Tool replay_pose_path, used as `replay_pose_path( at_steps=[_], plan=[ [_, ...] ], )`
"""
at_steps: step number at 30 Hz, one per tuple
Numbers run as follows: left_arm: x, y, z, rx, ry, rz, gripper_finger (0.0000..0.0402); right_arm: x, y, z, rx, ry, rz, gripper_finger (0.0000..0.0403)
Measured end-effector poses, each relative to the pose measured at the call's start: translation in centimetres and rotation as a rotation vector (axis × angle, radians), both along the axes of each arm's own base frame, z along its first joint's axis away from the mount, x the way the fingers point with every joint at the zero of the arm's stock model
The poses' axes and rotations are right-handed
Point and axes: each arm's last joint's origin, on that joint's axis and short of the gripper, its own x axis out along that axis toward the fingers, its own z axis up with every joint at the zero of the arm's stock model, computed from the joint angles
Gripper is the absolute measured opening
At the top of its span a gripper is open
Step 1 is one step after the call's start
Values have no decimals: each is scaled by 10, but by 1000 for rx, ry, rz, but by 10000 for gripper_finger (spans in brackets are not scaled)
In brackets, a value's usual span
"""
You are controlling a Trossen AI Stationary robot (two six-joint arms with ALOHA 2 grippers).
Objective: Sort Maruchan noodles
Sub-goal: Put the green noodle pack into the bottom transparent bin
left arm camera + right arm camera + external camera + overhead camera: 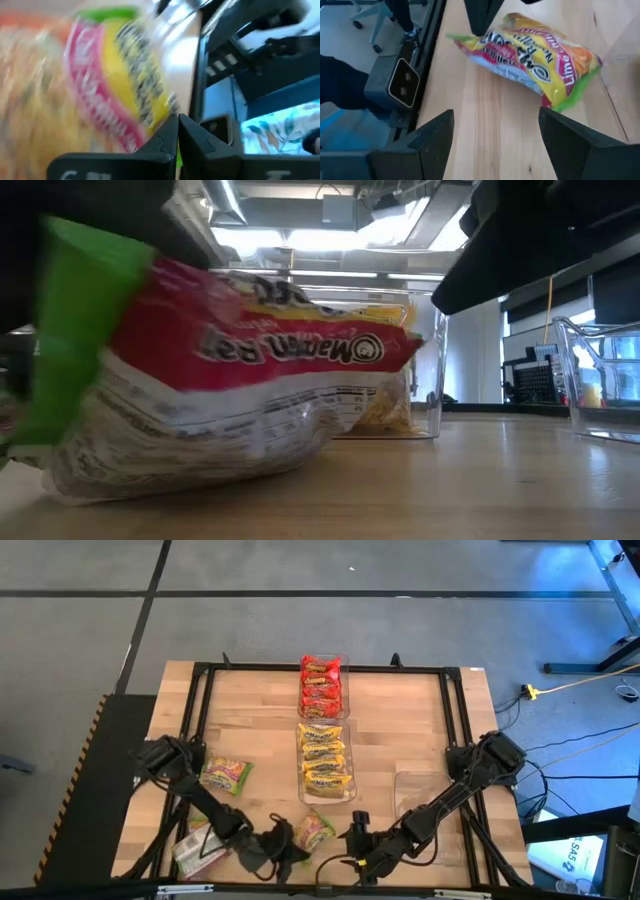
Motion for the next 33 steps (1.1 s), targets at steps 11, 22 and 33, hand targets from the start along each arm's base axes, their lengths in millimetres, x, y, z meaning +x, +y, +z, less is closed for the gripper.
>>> replay_pose_path(
  at_steps=[11,22,33],
  plan=[
    [-8,-26,45,110,-98,-356,5,-13,1,16,83,104,-33,264],
    [-41,-4,3,306,345,-7,5,5,19,-35,217,119,-87,264],
    [-46,6,-1,448,387,42,5,4,19,-43,230,153,-107,264]
  ],
)
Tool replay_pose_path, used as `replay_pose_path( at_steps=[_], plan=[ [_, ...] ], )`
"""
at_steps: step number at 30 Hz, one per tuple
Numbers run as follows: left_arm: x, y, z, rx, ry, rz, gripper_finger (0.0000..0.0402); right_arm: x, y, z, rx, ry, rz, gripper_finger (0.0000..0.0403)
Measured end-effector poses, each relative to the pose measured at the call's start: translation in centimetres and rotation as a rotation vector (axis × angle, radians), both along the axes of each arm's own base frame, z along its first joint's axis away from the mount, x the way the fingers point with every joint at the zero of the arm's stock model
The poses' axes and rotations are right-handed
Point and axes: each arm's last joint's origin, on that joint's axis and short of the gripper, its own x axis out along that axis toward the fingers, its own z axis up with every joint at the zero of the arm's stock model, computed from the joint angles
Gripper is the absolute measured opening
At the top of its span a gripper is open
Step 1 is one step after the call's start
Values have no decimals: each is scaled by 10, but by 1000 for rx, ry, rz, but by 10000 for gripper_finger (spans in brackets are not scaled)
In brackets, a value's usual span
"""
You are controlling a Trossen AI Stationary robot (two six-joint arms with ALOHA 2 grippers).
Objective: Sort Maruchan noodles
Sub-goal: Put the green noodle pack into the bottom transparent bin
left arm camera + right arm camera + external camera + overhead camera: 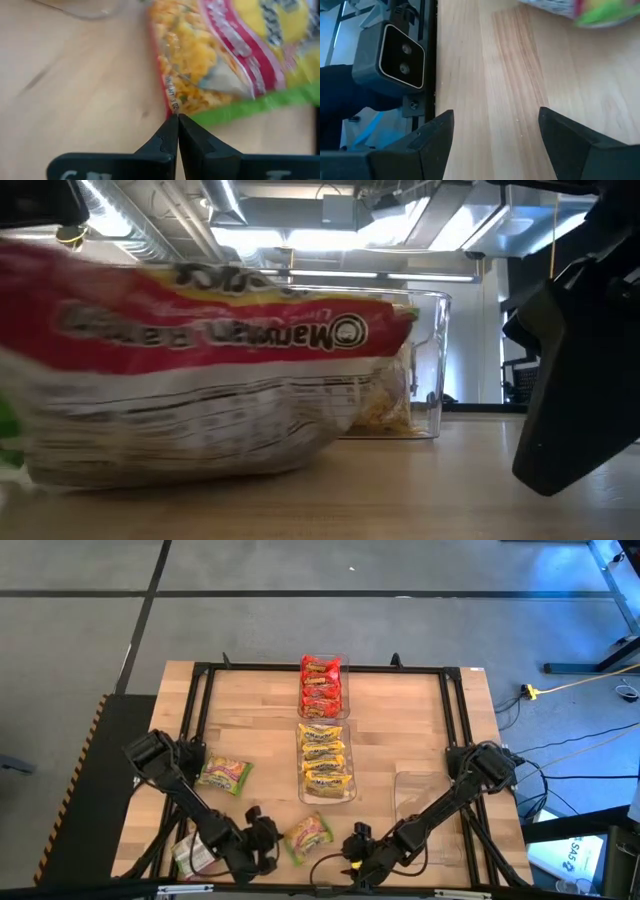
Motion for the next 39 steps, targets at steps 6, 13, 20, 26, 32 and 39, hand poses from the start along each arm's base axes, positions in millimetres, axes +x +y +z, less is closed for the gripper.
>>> replay_pose_path(
  at_steps=[6,13,20,26,32,39],
  plan=[
    [2,6,-1,37,-10,43,5,0,0,0,-12,0,21,264],
    [0,8,52,23,-89,44,5,0,0,0,-16,-1,26,264],
    [13,29,23,96,34,93,5,1,0,1,-22,-20,13,264],
    [31,23,-7,-57,133,8,5,0,0,0,-30,-18,8,264],
    [41,-1,4,-288,55,-56,5,2,0,2,41,-24,-73,264],
    [55,-15,12,-331,-145,-158,5,5,0,5,112,-60,-209,264]
  ],
)
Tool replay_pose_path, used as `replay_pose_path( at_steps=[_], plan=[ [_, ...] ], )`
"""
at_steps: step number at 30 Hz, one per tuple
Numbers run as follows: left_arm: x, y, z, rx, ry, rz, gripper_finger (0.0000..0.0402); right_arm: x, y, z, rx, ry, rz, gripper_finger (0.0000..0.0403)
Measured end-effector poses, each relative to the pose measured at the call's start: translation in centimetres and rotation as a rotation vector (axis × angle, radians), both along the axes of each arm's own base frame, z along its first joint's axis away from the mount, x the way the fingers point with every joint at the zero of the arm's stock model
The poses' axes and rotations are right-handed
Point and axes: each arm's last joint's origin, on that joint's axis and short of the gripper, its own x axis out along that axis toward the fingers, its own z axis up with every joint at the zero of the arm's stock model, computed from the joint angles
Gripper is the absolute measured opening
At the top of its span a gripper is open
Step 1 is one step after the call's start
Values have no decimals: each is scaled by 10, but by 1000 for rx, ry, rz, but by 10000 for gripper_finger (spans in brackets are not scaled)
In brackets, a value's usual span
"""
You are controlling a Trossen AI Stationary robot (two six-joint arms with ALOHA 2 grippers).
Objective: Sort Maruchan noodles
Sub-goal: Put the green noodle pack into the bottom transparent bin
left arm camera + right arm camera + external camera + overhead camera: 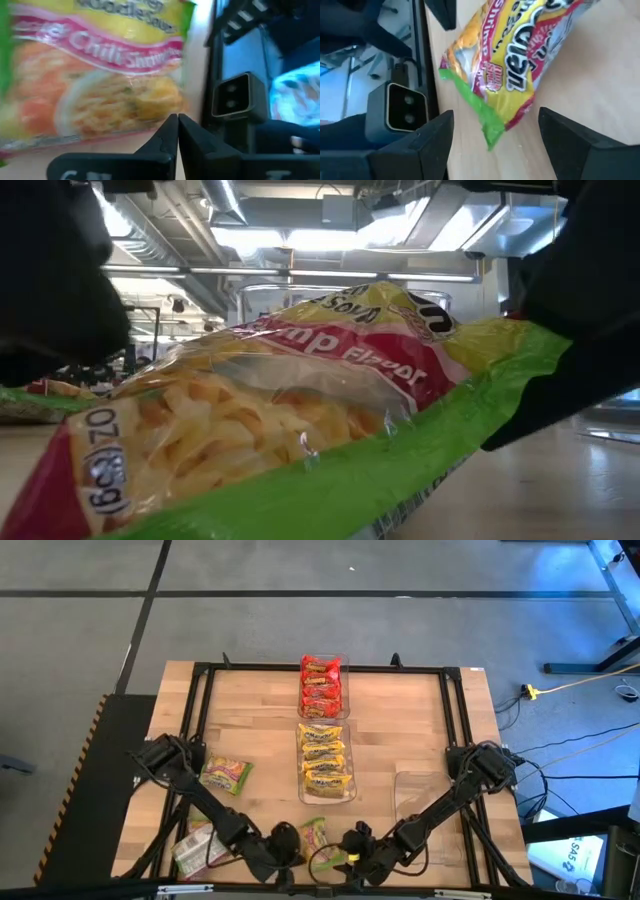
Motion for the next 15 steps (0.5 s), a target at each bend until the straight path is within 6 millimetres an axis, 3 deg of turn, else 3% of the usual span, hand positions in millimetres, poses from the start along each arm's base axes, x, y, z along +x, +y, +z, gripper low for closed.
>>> replay_pose_path(
  at_steps=[4,8,15],
  plan=[
    [2,1,-1,-44,45,-68,5,-1,-6,6,50,84,51,264],
    [-1,-3,0,-61,53,-92,5,-7,-16,27,47,134,56,264],
    [-11,-10,1,-11,19,-38,5,4,-39,46,43,89,-23,264]
  ],
)
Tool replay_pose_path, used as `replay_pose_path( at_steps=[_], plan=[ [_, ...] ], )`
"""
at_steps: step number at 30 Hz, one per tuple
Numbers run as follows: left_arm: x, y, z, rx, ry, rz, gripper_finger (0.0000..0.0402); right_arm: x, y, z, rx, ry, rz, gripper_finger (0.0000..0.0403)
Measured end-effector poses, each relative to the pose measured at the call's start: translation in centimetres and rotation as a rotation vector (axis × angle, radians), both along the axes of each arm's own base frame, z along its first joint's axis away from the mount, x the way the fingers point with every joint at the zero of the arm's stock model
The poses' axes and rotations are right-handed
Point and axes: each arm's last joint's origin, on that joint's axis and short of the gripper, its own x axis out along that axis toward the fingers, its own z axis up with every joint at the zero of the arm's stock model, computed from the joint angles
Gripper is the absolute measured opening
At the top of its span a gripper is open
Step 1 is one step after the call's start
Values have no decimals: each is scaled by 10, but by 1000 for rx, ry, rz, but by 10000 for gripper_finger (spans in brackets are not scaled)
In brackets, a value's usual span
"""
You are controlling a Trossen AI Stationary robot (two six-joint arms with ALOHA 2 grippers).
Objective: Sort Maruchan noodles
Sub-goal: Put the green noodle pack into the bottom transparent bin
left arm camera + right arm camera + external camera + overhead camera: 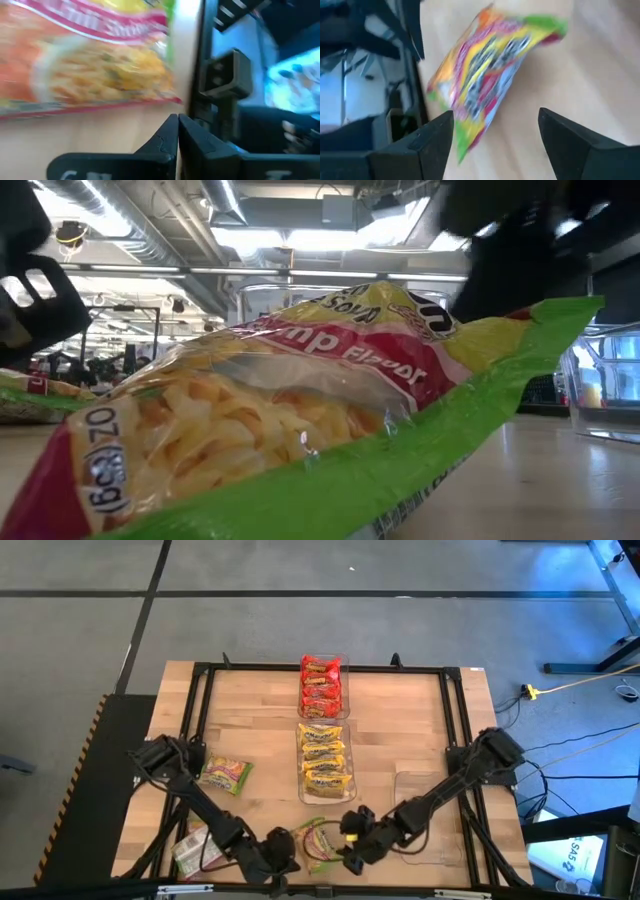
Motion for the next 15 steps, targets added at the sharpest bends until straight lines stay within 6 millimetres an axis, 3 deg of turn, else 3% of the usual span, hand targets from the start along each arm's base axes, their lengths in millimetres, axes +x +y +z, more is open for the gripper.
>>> replay_pose_path(
  at_steps=[5,15],
  plan=[
    [-7,0,-2,140,-70,136,5,13,-14,-7,0,-7,-56,264],
    [-7,-2,-26,206,-51,133,5,36,-13,-33,125,-46,-59,264]
  ],
)
